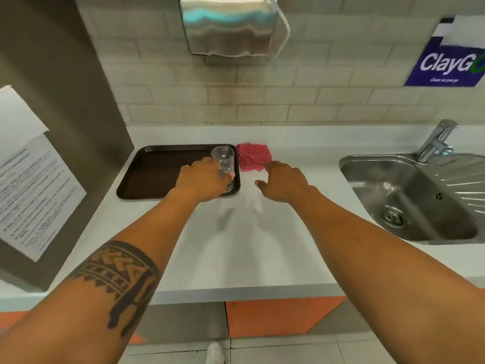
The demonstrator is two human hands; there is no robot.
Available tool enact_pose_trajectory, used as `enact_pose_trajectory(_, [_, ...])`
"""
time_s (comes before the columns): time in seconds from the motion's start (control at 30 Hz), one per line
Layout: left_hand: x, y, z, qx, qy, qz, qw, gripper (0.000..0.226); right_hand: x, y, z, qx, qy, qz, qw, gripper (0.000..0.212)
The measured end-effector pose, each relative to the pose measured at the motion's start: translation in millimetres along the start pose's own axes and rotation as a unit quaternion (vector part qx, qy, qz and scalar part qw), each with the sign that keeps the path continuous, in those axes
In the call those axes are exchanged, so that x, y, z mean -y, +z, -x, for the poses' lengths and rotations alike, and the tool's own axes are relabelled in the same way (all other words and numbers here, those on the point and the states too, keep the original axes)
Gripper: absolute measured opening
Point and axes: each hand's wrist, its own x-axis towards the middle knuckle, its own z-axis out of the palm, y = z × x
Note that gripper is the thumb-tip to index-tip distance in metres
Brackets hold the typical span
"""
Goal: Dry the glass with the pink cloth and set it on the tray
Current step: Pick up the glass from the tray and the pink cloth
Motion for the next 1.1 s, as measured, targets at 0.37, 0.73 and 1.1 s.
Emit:
enact_pose_trajectory(0.37, [57.9,77.5,-106.3,0.030,-0.089,0.284,0.954,0.100,-6.2,60.7,-114.9,0.074,0.059,-0.059,0.994,0.066])
enact_pose_trajectory(0.73, [58.8,123.8,-133.6,-0.031,-0.082,0.450,0.889,0.073,-27.5,104.2,-226.4,0.121,0.071,-0.122,0.983,0.075])
enact_pose_trajectory(1.1, [57.2,125.3,-129.7,-0.019,-0.136,0.589,0.797,0.042,-33.1,124.9,-244.0,0.068,0.125,-0.028,0.989,0.045])
